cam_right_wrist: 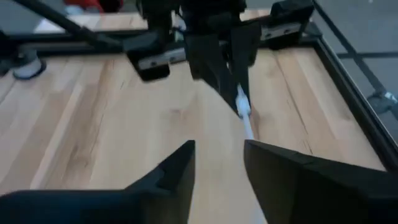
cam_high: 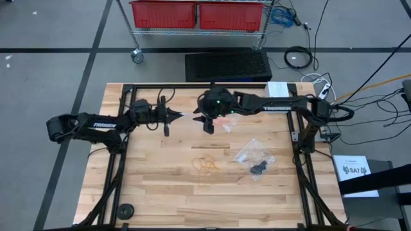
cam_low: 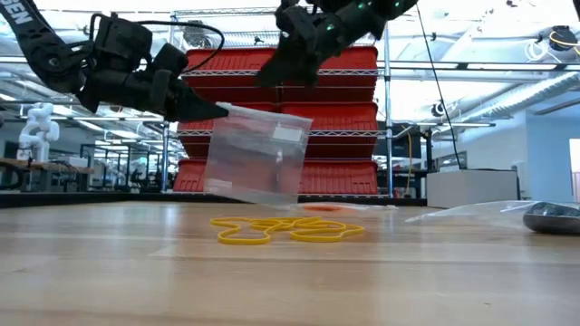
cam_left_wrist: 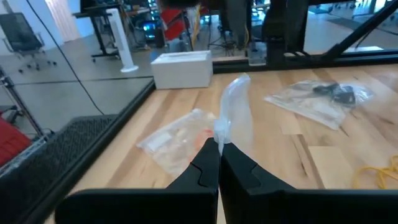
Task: Sort rubber bands
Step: Open the top left transparent zip bag
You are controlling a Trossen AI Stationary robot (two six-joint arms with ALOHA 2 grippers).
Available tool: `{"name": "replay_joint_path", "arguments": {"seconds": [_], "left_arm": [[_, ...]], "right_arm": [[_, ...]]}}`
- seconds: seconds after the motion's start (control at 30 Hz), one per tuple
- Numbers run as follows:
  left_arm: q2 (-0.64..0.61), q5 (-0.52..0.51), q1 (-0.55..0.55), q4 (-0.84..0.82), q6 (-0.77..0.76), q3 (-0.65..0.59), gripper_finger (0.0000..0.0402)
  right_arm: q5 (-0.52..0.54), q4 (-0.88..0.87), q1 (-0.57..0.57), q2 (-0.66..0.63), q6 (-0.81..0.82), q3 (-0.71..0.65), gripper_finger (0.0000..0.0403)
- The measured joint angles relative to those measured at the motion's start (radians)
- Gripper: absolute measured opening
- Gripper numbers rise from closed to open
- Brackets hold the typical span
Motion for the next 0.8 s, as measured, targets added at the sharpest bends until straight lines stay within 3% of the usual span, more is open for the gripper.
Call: {"name": "replay_joint_path", "arguments": {"seconds": [0.17, 0.3, 0.6, 0.8], "left_arm": [[0.0, -0.004, -0.008, -0.03, 0.021, 0.026, 0.0002], [0.002, -0.004, -0.022, -0.055, 0.037, 0.043, 0.0002], [0.002, -0.005, -0.026, -0.07, 0.037, 0.044, 0.0002], [0.002, -0.006, -0.026, -0.067, 0.037, 0.044, 0.0002]], "right_arm": [[0.0, 0.112, 0.001, 0.066, -0.009, 0.0, 0.0168], [0.0, 0.179, 0.001, 0.102, -0.095, 0.0, 0.017], [0.002, 0.228, 0.001, 0.167, -0.106, 0.048, 0.0129], [0.001, 0.223, 0.0, 0.167, -0.092, 0.053, 0.0081]]}}
